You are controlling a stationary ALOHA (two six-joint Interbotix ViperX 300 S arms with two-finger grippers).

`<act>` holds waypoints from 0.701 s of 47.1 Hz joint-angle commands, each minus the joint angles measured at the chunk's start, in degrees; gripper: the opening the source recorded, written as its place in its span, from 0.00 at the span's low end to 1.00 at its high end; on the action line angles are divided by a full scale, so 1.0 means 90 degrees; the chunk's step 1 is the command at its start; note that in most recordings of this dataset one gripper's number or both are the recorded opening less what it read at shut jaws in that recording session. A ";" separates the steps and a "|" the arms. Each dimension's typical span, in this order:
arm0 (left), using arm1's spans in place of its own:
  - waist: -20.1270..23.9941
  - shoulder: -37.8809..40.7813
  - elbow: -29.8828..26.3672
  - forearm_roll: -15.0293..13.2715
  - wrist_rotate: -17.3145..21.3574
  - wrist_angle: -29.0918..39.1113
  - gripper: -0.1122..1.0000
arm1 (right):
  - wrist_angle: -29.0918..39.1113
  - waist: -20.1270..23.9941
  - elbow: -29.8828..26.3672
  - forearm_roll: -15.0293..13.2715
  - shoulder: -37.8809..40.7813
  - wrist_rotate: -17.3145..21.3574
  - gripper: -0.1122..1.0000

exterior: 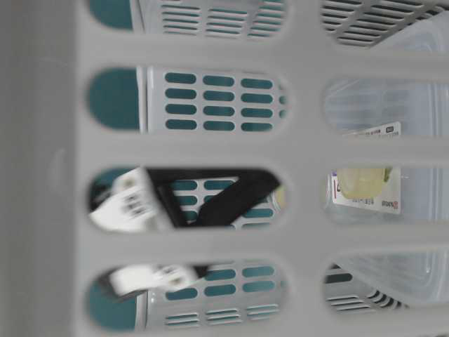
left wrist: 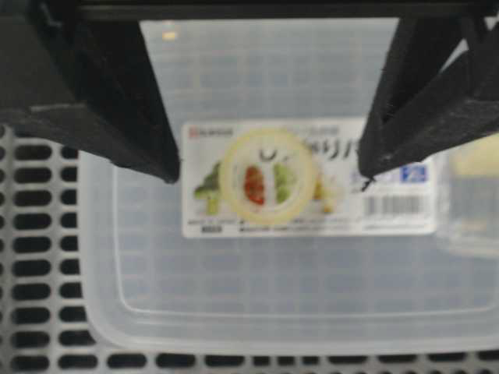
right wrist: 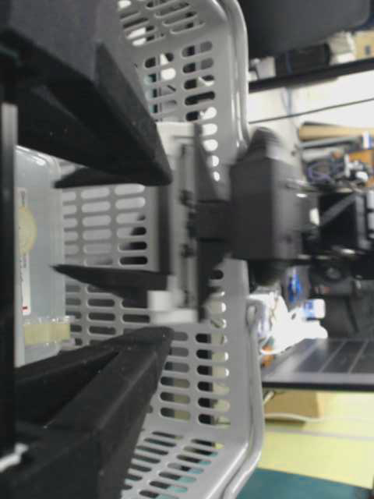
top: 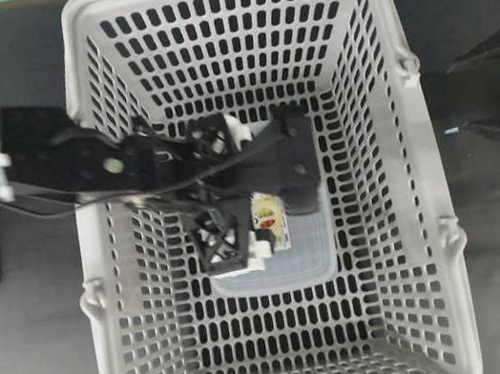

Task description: Pick up the cellophane tape from the shopping basket with the left arm.

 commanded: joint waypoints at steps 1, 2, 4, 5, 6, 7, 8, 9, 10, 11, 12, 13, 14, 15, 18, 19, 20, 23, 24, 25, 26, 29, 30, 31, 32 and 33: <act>-0.0039 0.0195 -0.0156 0.0020 0.0010 0.0010 0.90 | 0.0029 0.0000 -0.0127 0.0020 0.0039 0.0000 0.74; -0.0049 0.0234 -0.0176 0.0020 0.0010 0.0020 0.90 | 0.0039 0.0000 -0.0137 0.0020 0.0029 0.0000 0.74; -0.0049 0.0293 -0.0176 0.0020 0.0020 0.0029 0.91 | 0.0059 0.0000 -0.0127 0.0020 0.0029 0.0000 0.74; -0.0039 0.0313 -0.0176 0.0020 0.0020 0.0029 0.91 | 0.0068 0.0000 -0.0137 0.0020 0.0029 0.0000 0.74; -0.0039 0.0332 -0.0176 0.0020 0.0020 0.0029 0.91 | 0.0078 0.0000 -0.0127 0.0020 0.0039 0.0000 0.74; -0.0039 0.0342 -0.0176 0.0010 0.0020 0.0020 0.91 | 0.0088 0.0000 -0.0137 0.0020 0.0029 0.0000 0.74; -0.0029 0.0352 -0.0166 0.0020 0.0029 0.0029 0.91 | 0.0088 0.0000 -0.0137 0.0020 0.0029 0.0000 0.74; -0.0020 0.0361 -0.0166 0.0020 0.0029 0.0020 0.91 | 0.0098 0.0000 -0.0127 0.0020 0.0029 0.0000 0.74; -0.0010 0.0371 -0.0156 0.0020 0.0039 0.0010 0.91 | 0.0098 0.0000 -0.0127 0.0020 0.0029 0.0000 0.74; -0.0010 0.0391 -0.0137 0.0020 0.0068 -0.0010 0.91 | 0.0107 0.0010 -0.0127 0.0020 0.0029 0.0000 0.74; 0.0000 0.0410 -0.0137 0.0020 0.0098 -0.0029 0.91 | 0.0107 0.0010 -0.0127 0.0020 0.0029 0.0000 0.74; 0.0010 0.0430 -0.0146 0.0020 0.0127 -0.0029 0.91 | 0.0117 0.0010 -0.0137 0.0020 0.0039 0.0000 0.74; 0.0020 0.0449 -0.0146 0.0020 0.0156 -0.0049 0.91 | 0.0117 0.0020 -0.0137 0.0020 0.0029 0.0000 0.74; 0.0029 0.0469 -0.0146 0.0020 0.0205 -0.0059 0.91 | 0.0117 0.0029 -0.0127 0.0020 0.0029 0.0000 0.74; 0.0029 0.0527 -0.0176 0.0020 0.0332 -0.0059 0.91 | 0.0107 0.0039 -0.0127 0.0020 0.0039 0.0010 0.74; 0.0039 0.0537 -0.0176 0.0020 0.0371 -0.0059 0.91 | 0.0107 0.0039 -0.0127 0.0020 0.0039 0.0010 0.74; 0.0039 0.0547 -0.0166 0.0020 0.0400 -0.0049 0.91 | 0.0117 0.0039 -0.0127 0.0020 0.0039 0.0010 0.74; 0.0039 0.0566 -0.0127 0.0020 0.0410 -0.0049 0.91 | 0.0117 0.0039 -0.0117 0.0020 0.0039 0.0010 0.74; 0.0039 0.0576 -0.0117 0.0020 0.0410 -0.0039 0.91 | 0.0117 0.0039 -0.0117 0.0020 0.0029 0.0000 0.74; 0.0039 0.0586 -0.0107 0.0020 0.0410 -0.0029 0.91 | 0.0117 0.0039 -0.0117 0.0020 0.0039 0.0010 0.74; 0.0029 0.0605 -0.0098 0.0020 0.0410 -0.0029 0.91 | 0.0117 0.0039 -0.0117 0.0020 0.0039 0.0010 0.74; 0.0029 0.0625 -0.0078 0.0010 0.0400 -0.0029 0.90 | 0.0117 0.0039 -0.0107 0.0020 0.0039 0.0010 0.74; 0.0029 0.0625 -0.0078 0.0020 0.0391 -0.0029 0.90 | 0.0117 0.0039 -0.0117 0.0020 0.0029 0.0010 0.74; 0.0029 0.0625 -0.0078 0.0010 0.0391 -0.0029 0.90 | 0.0117 0.0039 -0.0117 0.0020 0.0039 0.0010 0.74; 0.0029 0.0635 -0.0078 0.0020 0.0391 -0.0029 0.90 | 0.0117 0.0039 -0.0117 0.0020 0.0039 0.0010 0.74; 0.0039 0.0635 -0.0078 0.0020 0.0391 -0.0029 0.90 | 0.0117 0.0039 -0.0117 0.0020 0.0029 0.0010 0.74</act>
